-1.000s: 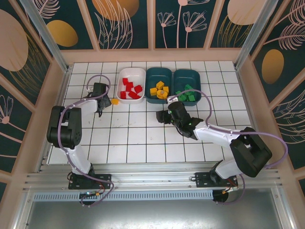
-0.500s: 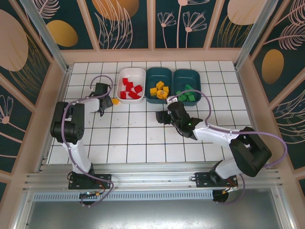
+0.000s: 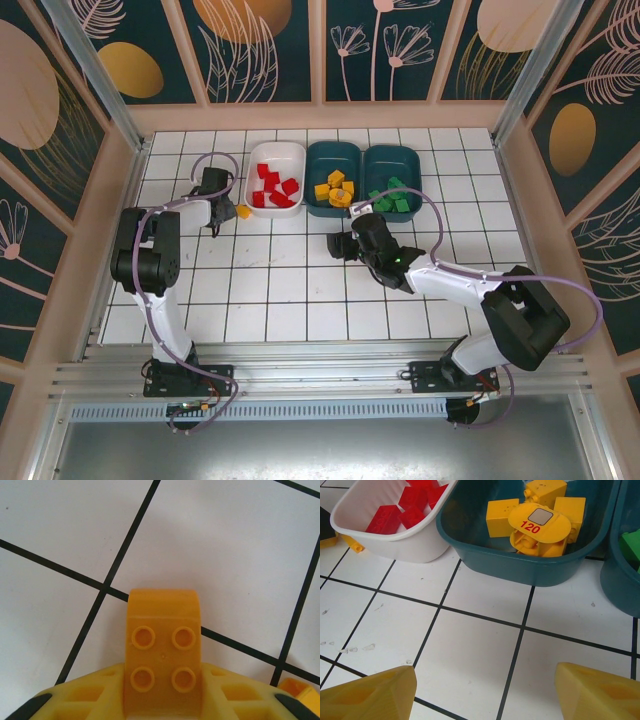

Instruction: Sort the legos into containers by color

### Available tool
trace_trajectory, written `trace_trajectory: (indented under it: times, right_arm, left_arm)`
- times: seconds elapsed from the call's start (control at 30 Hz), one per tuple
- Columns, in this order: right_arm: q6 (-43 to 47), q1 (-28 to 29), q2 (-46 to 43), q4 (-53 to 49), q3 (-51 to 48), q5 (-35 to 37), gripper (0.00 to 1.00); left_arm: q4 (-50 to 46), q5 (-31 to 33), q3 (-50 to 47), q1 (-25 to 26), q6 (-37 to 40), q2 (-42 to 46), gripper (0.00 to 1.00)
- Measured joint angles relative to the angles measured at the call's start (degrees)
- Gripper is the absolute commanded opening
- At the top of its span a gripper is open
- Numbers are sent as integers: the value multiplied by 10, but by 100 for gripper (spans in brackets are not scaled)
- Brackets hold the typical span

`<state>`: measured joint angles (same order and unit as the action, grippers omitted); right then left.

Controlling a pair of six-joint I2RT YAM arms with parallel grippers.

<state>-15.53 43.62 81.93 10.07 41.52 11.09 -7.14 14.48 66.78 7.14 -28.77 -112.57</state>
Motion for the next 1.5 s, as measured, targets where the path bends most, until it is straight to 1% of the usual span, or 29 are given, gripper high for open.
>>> trace_trajectory:
  times: [0.23,0.4,0.47,0.57,0.67,0.73,0.8,0.87,0.93,1.0,1.07,1.13,1.23,1.33,1.37,1.43,1.5]
  right_arm:
    - [0,0,0,0,0,0,74]
    - [-1,0,-2,0,0,25,74]
    - [-10,-5,-15,0,-5,39,74]
    - [-33,-36,-55,1,-27,47,75]
    - [-64,-92,-102,5,-58,50,76]
    - [-82,-121,-125,6,-75,50,76]
    - [-96,-141,-141,9,-90,46,76]
    - [-106,-152,-147,11,-99,39,76]
    - [-111,-156,-148,13,-102,35,76]
    - [-117,-157,-148,15,-102,28,76]
    - [-119,-158,-148,17,-102,23,76]
    - [-119,-158,-148,18,-102,22,77]
    - [-119,-158,-148,18,-102,17,77]
    - [-118,-158,-148,18,-102,9,77]
    - [-118,-158,-148,19,-102,8,77]
    - [-115,-152,-148,23,-102,8,77]
    - [-107,-136,-148,30,-102,10,77]
  left_arm:
    - [-19,18,1,0,-4,8,28]
    - [-54,25,5,4,-15,58,28]
    - [-69,25,20,17,-19,76,28]
    - [-81,18,67,63,-20,85,28]
    - [-78,-16,115,127,-19,82,27]
    - [-59,-40,143,173,-19,71,27]
    - [-43,-68,179,221,-17,42,28]
    - [-33,-96,218,254,-16,2,28]
    - [-30,-121,262,272,-16,-48,28]
    - [-32,-141,300,277,-17,-94,31]
    - [-39,-151,328,275,-17,-129,37]
    - [-48,-156,346,272,-18,-150,53]
    - [-69,-154,362,269,-17,-156,74]
    - [-71,-138,364,269,-7,-140,89]
    - [-69,-126,352,269,-4,-125,93]
    - [-61,-95,301,268,-1,-71,95]
    - [-58,-58,235,265,-11,4,96]
